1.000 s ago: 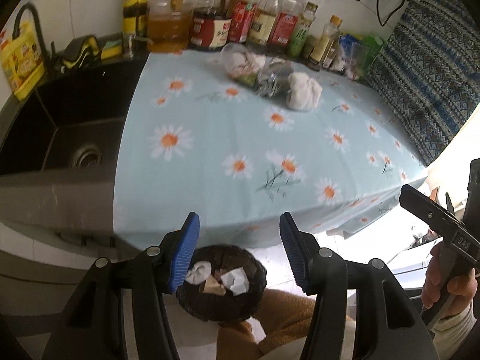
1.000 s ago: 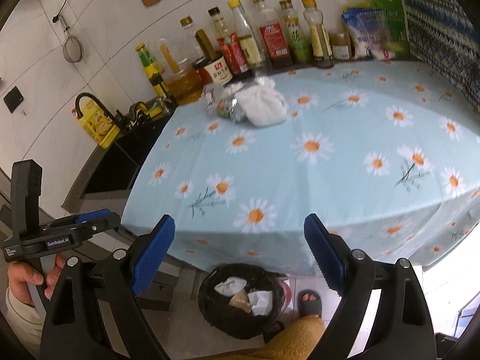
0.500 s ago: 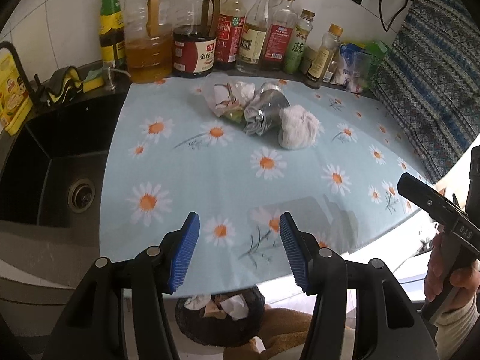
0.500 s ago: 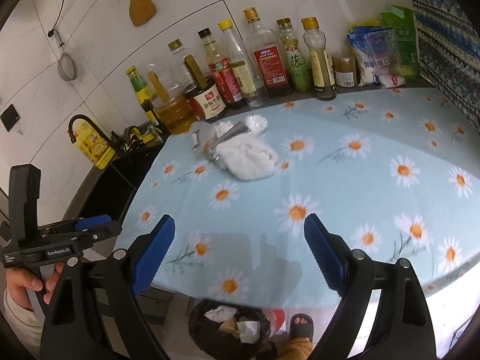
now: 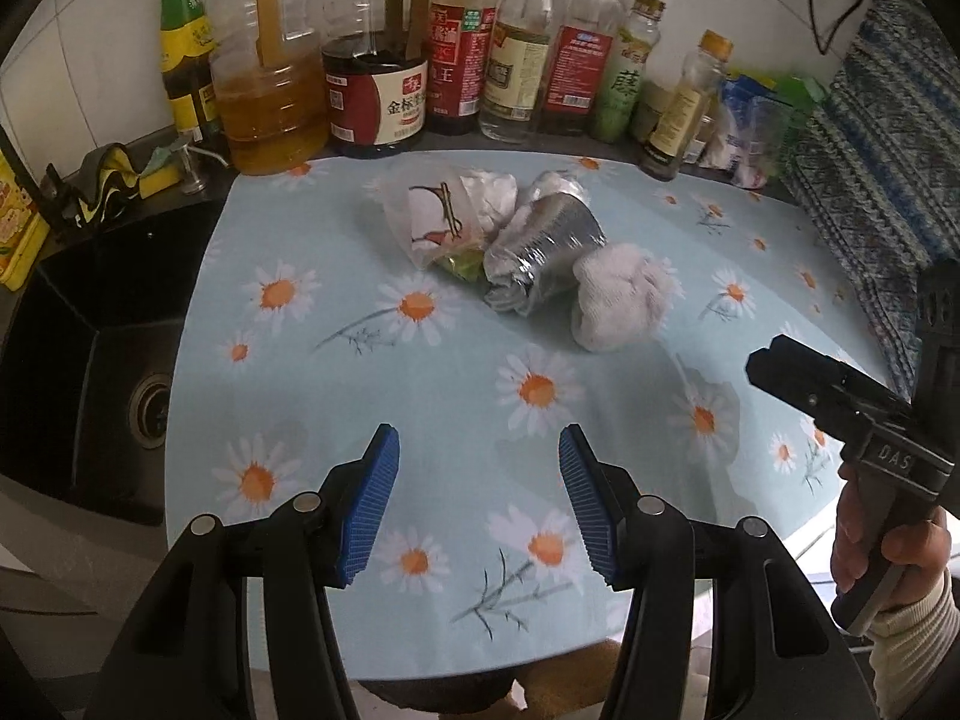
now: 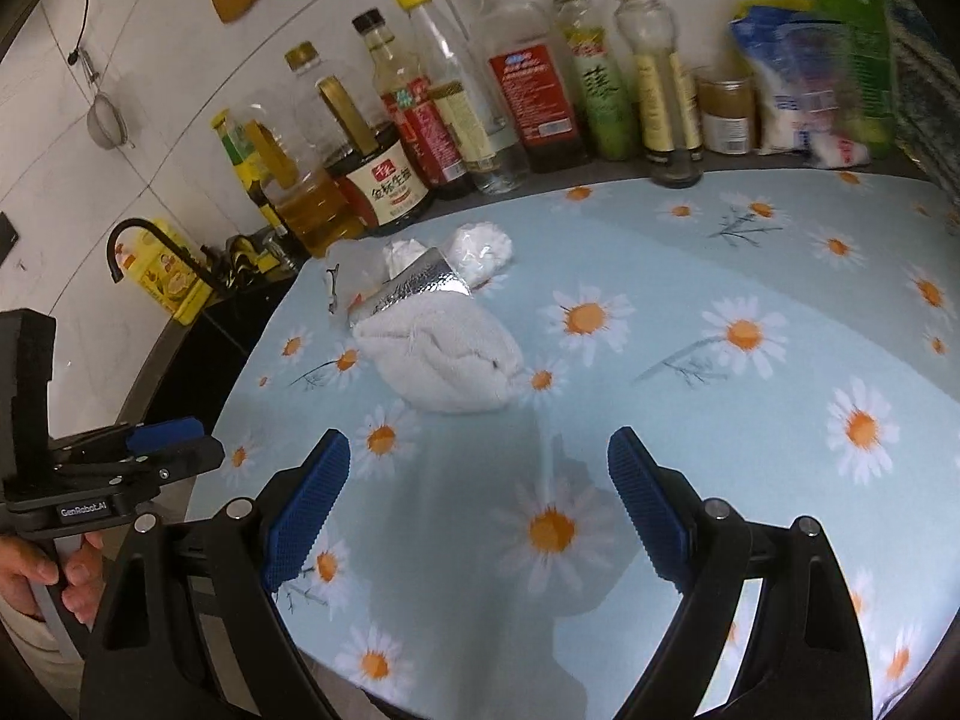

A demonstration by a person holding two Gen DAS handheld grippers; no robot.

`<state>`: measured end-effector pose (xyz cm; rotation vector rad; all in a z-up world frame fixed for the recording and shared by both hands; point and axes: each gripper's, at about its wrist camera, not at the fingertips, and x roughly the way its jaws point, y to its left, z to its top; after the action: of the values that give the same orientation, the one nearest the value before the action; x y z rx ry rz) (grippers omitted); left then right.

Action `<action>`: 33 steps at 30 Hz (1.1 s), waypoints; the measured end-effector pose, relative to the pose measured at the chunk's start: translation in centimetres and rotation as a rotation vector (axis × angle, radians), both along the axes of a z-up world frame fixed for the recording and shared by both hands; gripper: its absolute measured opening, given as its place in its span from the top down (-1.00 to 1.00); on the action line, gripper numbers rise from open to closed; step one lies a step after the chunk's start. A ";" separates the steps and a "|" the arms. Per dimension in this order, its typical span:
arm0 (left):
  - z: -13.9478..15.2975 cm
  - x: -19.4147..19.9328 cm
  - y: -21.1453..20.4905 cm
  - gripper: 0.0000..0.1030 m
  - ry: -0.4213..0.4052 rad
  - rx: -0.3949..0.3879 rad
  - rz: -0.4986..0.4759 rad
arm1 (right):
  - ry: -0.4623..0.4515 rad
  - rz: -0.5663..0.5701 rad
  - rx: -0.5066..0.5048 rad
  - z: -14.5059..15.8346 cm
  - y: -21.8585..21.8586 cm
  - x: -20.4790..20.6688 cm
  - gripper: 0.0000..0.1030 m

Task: Collect trash
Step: 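Grasp the white cloth with the right tool while the left tool approaches the clear printed plastic bag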

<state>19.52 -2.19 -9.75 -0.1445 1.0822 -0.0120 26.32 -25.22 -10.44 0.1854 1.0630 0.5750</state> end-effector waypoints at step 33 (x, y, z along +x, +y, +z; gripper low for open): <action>-2.6 13.7 3.7 -0.37 0.122 0.055 0.189 | 0.061 0.191 0.145 -5.8 3.2 6.5 0.52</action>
<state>33.19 1.49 -12.39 -0.1996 1.1856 0.1986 32.83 -22.03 -16.28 0.2305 1.1055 0.8243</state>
